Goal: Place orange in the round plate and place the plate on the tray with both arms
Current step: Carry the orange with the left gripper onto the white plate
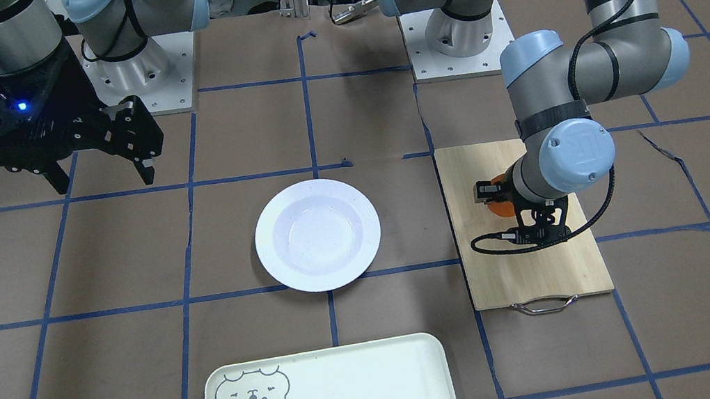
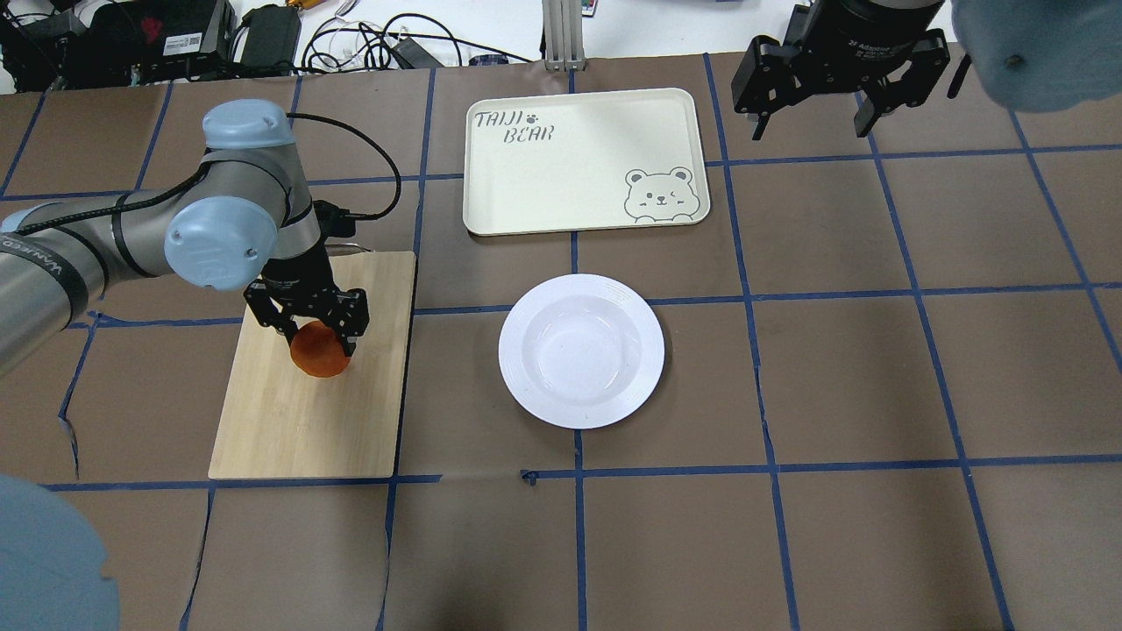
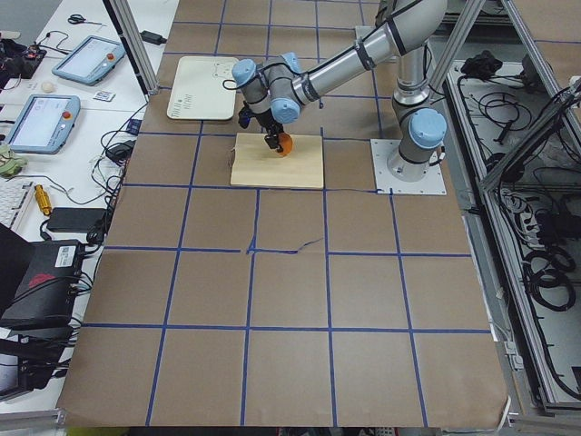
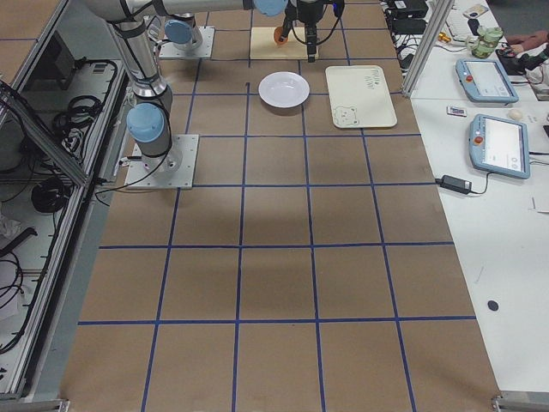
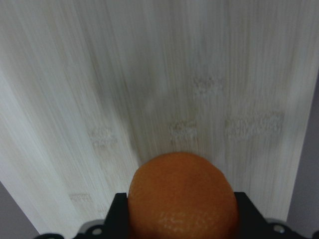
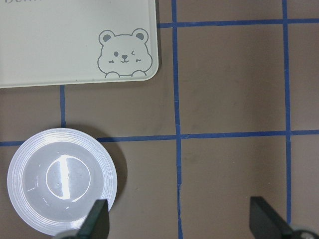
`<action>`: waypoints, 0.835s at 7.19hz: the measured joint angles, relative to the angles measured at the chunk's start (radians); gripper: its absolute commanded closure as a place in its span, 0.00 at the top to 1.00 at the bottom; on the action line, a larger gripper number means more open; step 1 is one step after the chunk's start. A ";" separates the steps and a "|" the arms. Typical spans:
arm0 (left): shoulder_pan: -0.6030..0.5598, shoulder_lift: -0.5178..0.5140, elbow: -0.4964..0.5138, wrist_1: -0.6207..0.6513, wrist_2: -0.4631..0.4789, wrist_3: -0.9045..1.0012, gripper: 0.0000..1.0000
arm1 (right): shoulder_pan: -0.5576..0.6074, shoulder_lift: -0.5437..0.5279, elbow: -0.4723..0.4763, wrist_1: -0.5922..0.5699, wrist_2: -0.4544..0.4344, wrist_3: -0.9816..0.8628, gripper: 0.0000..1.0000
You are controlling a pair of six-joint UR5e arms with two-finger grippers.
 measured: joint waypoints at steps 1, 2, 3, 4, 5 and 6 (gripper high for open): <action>-0.031 0.002 0.022 -0.009 -0.044 -0.072 0.00 | 0.000 0.000 0.000 0.001 0.000 0.000 1.00; -0.089 0.006 0.034 -0.013 -0.100 -0.171 0.00 | 0.000 0.000 0.000 0.001 -0.001 0.000 1.00; -0.160 0.009 0.040 -0.011 -0.134 -0.254 0.00 | 0.000 0.000 0.000 0.002 -0.001 0.000 1.00; -0.243 0.006 0.043 0.004 -0.176 -0.352 0.00 | 0.000 0.000 0.000 0.002 -0.001 0.000 1.00; -0.318 -0.005 0.043 0.050 -0.219 -0.465 0.00 | 0.001 0.000 0.000 0.003 -0.001 0.000 1.00; -0.383 -0.024 0.042 0.126 -0.243 -0.572 0.00 | 0.002 0.000 0.000 0.003 -0.001 0.000 1.00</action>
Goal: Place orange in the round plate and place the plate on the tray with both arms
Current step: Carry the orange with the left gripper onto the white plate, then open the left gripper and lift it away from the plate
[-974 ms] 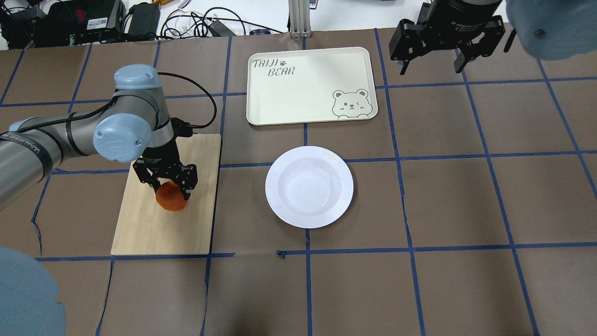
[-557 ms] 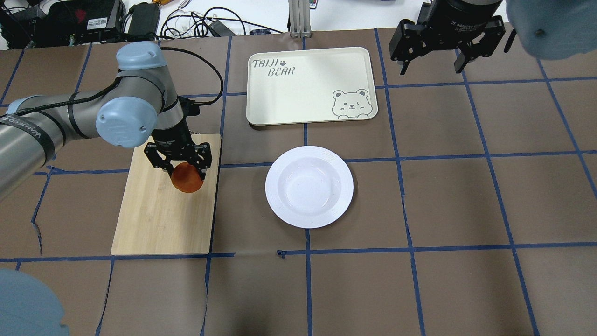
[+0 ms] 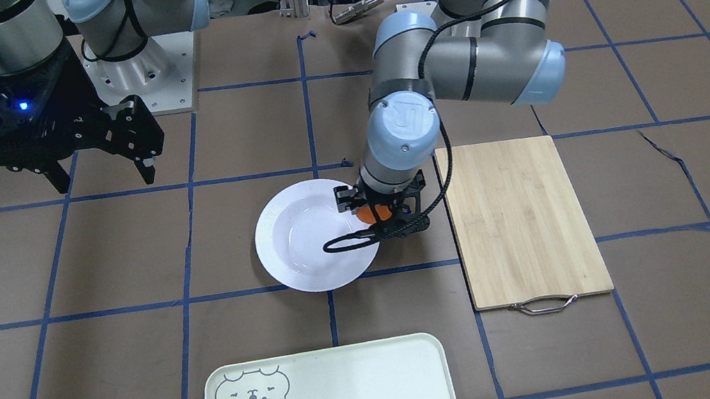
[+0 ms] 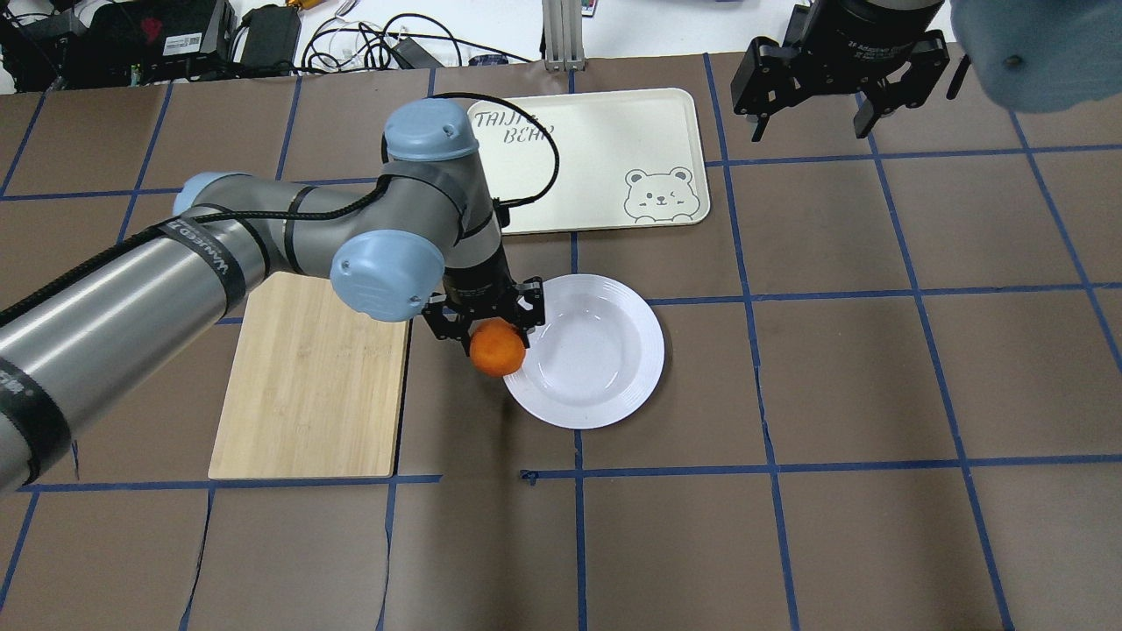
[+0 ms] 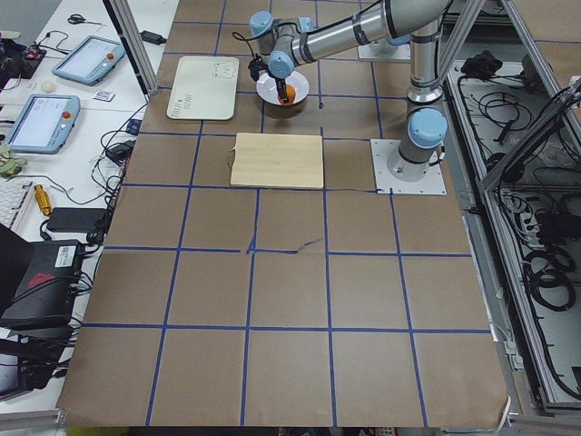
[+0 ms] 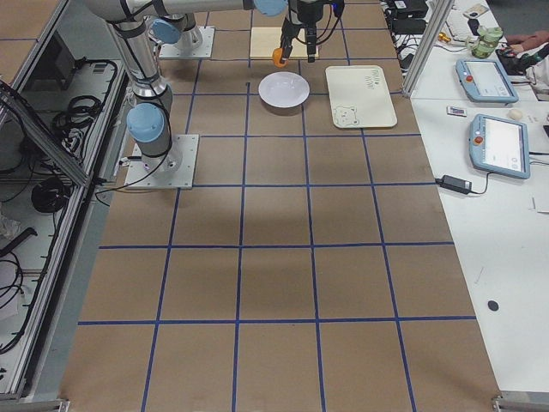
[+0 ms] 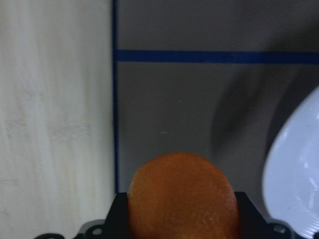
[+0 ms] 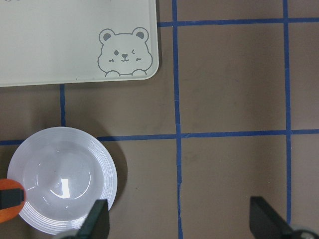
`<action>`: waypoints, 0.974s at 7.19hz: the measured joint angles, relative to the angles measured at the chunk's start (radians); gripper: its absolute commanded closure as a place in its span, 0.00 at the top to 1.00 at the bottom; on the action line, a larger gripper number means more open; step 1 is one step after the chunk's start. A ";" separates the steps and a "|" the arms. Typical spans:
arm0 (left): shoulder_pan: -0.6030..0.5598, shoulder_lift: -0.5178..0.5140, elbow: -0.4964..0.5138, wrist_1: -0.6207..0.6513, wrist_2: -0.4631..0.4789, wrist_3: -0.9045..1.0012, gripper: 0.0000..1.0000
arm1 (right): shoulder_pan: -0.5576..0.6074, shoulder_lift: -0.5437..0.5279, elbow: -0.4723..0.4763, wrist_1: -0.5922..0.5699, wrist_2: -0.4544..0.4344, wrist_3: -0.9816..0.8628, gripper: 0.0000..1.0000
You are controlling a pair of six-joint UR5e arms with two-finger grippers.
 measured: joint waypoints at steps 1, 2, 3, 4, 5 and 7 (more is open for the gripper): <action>-0.049 -0.023 -0.001 0.069 -0.021 -0.078 0.00 | 0.000 0.000 0.000 0.000 0.000 0.000 1.00; -0.083 -0.045 -0.002 0.127 -0.038 -0.125 0.92 | 0.000 0.000 0.000 0.000 0.000 0.000 1.00; -0.102 -0.062 -0.004 0.161 -0.044 -0.142 1.00 | 0.000 0.000 0.000 0.000 0.000 0.000 1.00; -0.110 -0.073 -0.003 0.175 -0.044 -0.144 1.00 | 0.000 0.000 0.000 0.001 0.001 -0.001 1.00; -0.112 -0.078 0.000 0.181 -0.040 -0.139 1.00 | 0.000 0.000 0.000 0.001 0.001 0.000 1.00; -0.088 -0.055 0.033 0.159 0.000 -0.071 1.00 | -0.004 0.004 -0.001 0.001 0.003 0.004 1.00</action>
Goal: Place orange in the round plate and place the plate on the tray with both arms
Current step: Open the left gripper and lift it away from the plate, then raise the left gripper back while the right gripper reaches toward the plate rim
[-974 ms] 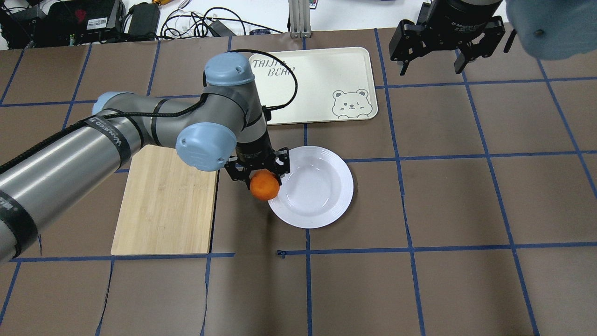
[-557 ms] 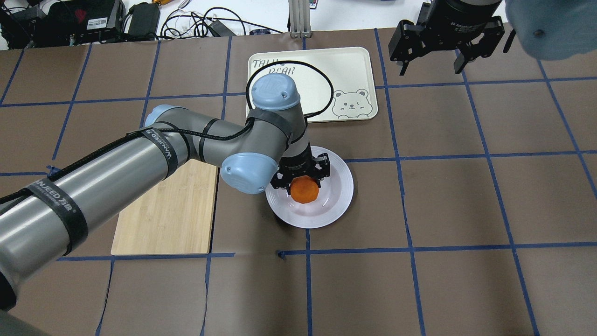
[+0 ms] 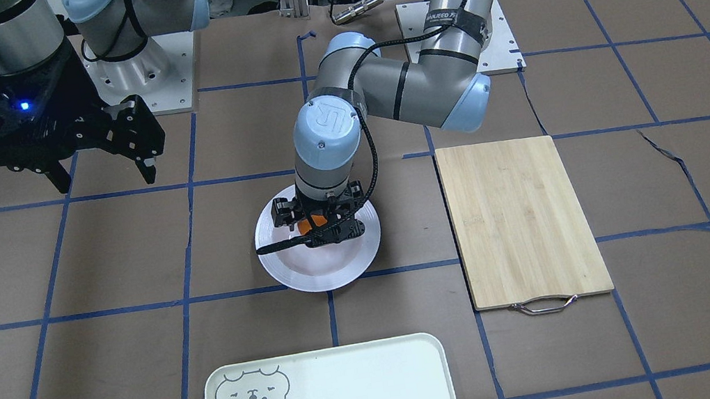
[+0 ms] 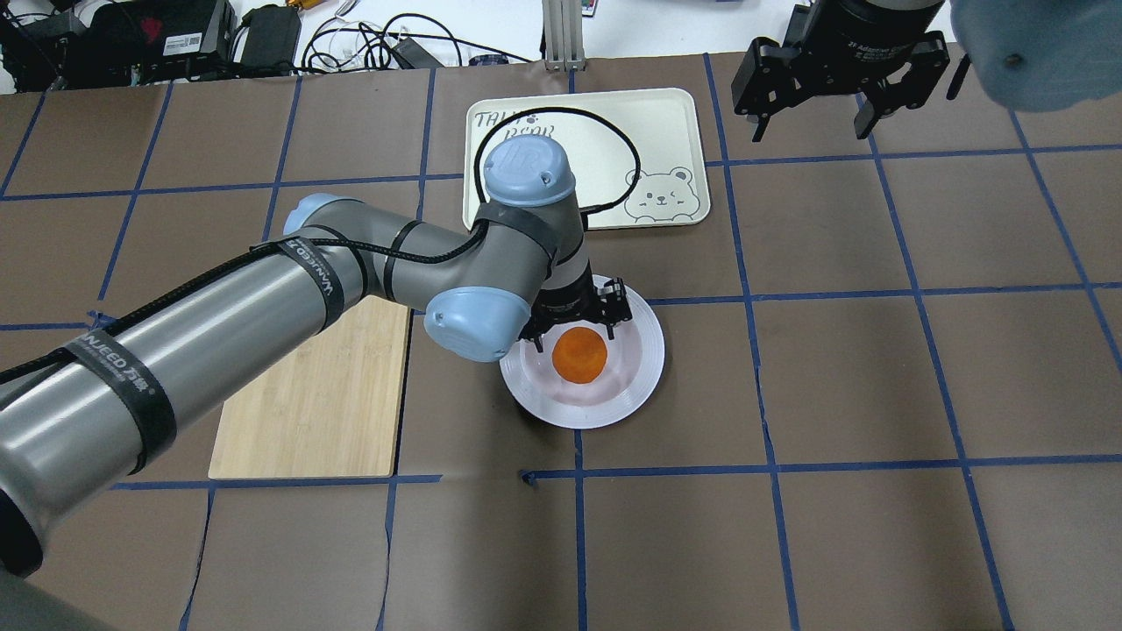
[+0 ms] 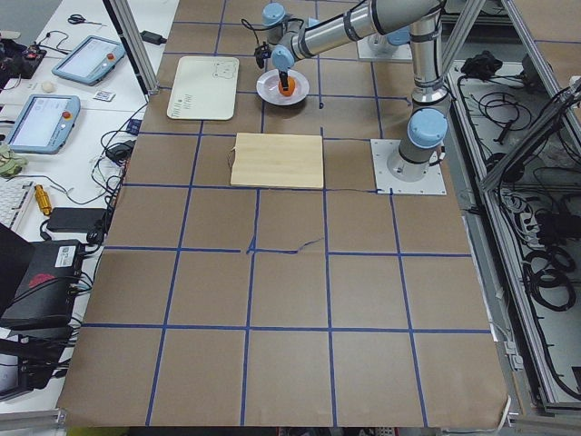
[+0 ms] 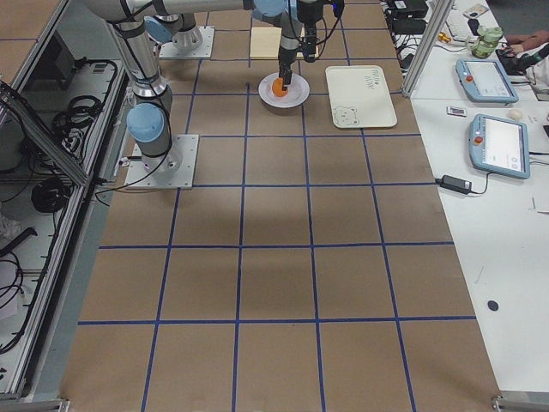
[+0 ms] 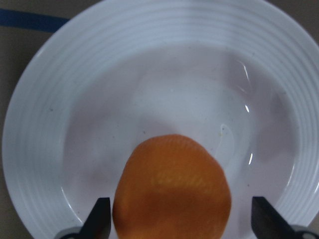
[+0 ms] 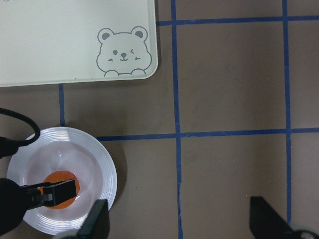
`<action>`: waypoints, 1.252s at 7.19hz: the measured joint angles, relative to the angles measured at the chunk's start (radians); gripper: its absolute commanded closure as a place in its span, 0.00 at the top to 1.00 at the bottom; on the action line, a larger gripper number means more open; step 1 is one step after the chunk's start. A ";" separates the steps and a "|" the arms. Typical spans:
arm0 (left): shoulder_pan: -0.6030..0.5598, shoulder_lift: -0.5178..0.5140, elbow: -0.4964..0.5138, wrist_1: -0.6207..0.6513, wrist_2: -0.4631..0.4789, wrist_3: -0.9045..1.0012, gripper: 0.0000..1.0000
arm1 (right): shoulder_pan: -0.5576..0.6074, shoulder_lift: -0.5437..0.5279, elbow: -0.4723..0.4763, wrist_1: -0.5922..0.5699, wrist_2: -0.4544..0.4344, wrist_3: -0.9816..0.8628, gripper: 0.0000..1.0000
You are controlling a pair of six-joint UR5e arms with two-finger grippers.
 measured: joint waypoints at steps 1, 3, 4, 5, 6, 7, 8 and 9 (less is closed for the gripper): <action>0.029 0.022 0.033 -0.048 0.022 0.044 1.00 | -0.003 0.007 0.000 -0.005 0.025 -0.002 1.00; 0.067 0.106 0.089 -0.152 0.083 0.095 1.00 | -0.025 0.031 0.007 -0.013 0.111 -0.002 1.00; 0.082 0.160 0.100 -0.182 0.108 0.115 1.00 | -0.037 0.045 0.039 -0.029 0.158 0.001 1.00; 0.095 0.212 0.105 -0.198 0.116 0.145 1.00 | -0.045 0.058 0.109 -0.085 0.207 0.005 1.00; 0.101 0.261 0.107 -0.205 0.118 0.166 1.00 | -0.048 0.067 0.209 -0.193 0.252 0.007 1.00; 0.102 0.307 0.109 -0.204 0.118 0.175 1.00 | -0.049 0.073 0.334 -0.343 0.299 0.008 1.00; 0.102 0.340 0.109 -0.200 0.117 0.179 1.00 | -0.050 0.078 0.457 -0.497 0.341 0.009 1.00; 0.101 0.361 0.108 -0.198 0.116 0.180 1.00 | -0.050 0.091 0.561 -0.634 0.380 0.012 1.00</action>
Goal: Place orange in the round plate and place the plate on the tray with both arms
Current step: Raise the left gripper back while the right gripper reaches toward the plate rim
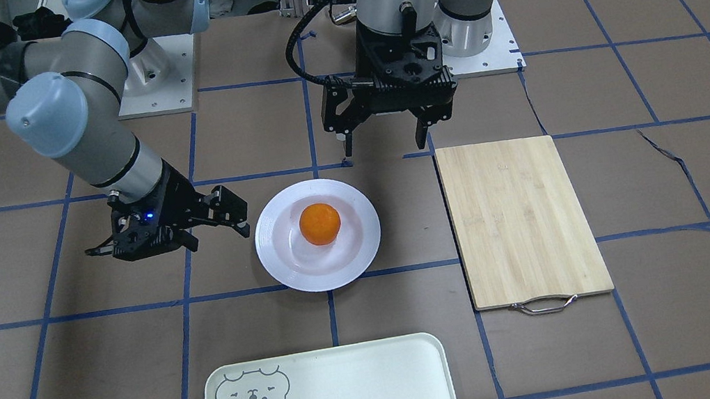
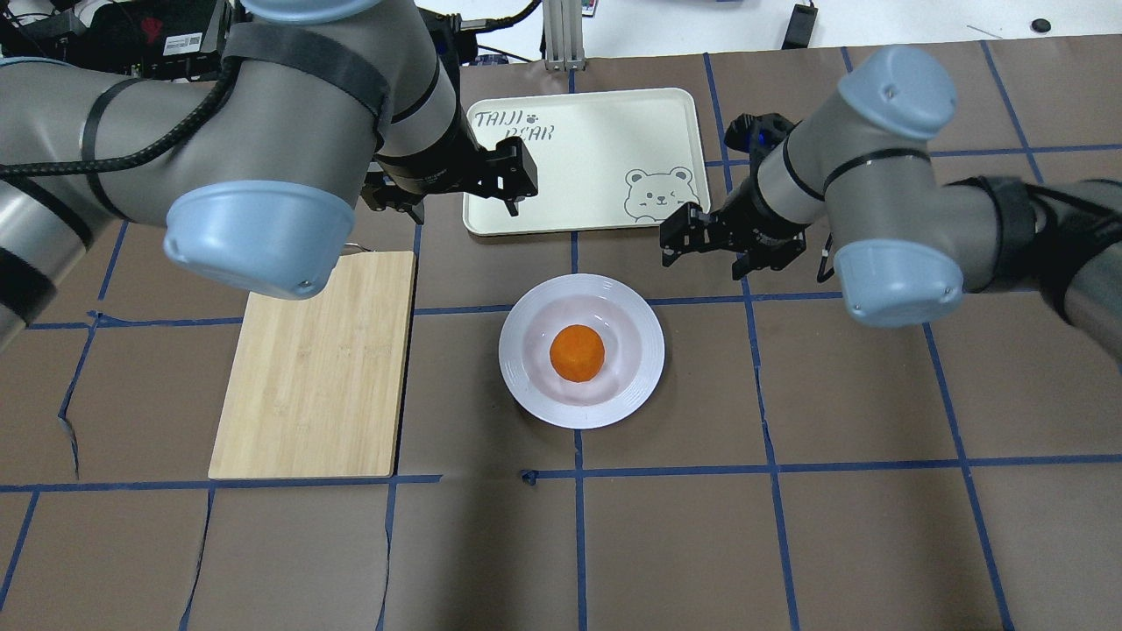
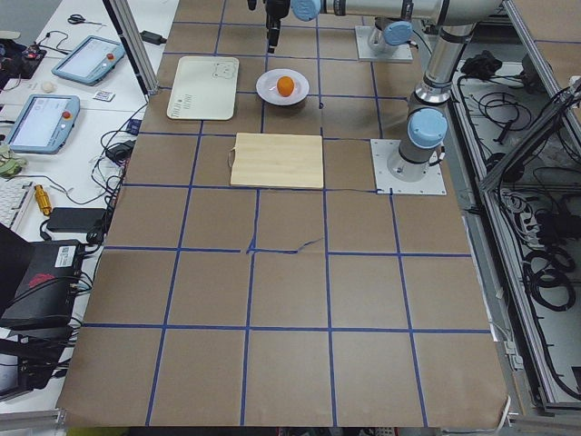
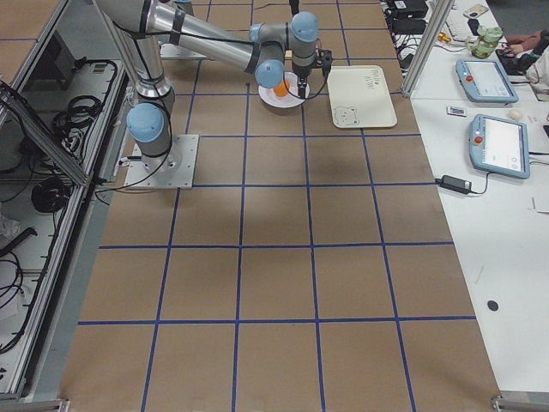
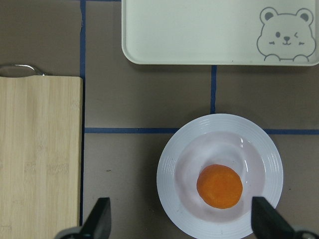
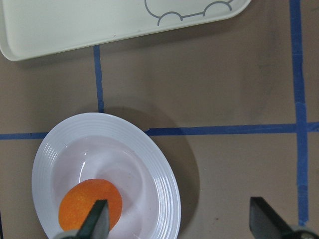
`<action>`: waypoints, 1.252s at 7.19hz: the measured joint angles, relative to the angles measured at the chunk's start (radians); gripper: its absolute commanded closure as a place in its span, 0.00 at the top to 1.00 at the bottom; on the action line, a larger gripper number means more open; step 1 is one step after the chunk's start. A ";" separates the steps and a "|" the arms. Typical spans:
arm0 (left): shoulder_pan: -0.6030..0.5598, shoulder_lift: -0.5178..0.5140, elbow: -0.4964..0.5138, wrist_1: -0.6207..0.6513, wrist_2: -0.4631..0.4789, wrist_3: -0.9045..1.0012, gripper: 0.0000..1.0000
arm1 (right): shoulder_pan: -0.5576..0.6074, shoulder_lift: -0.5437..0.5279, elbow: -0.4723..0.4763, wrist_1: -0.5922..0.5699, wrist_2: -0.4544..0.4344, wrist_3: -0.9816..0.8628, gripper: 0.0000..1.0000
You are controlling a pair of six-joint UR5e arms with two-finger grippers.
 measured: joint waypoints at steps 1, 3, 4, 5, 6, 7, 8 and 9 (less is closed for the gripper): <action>0.000 0.011 0.000 -0.002 0.001 0.000 1.00 | 0.001 0.020 0.083 -0.122 0.041 0.020 1.00; 0.025 0.019 0.032 -0.070 0.006 0.046 1.00 | 0.009 0.072 0.174 -0.289 0.119 0.099 1.00; 0.069 0.022 0.065 -0.136 0.007 0.126 1.00 | 0.011 0.096 0.201 -0.342 0.142 0.117 1.00; 0.124 0.027 0.086 -0.185 0.006 0.201 1.00 | 0.011 0.110 0.217 -0.373 0.152 0.123 0.99; 0.160 0.036 0.091 -0.208 0.005 0.236 1.00 | 0.013 0.118 0.225 -0.386 0.156 0.126 0.98; 0.176 0.043 0.090 -0.217 0.006 0.249 1.00 | 0.021 0.126 0.228 -0.393 0.156 0.127 0.99; 0.184 0.048 0.087 -0.220 0.007 0.254 1.00 | 0.040 0.136 0.229 -0.405 0.154 0.127 0.99; 0.187 0.050 0.086 -0.221 0.007 0.256 1.00 | 0.057 0.146 0.229 -0.419 0.148 0.128 0.99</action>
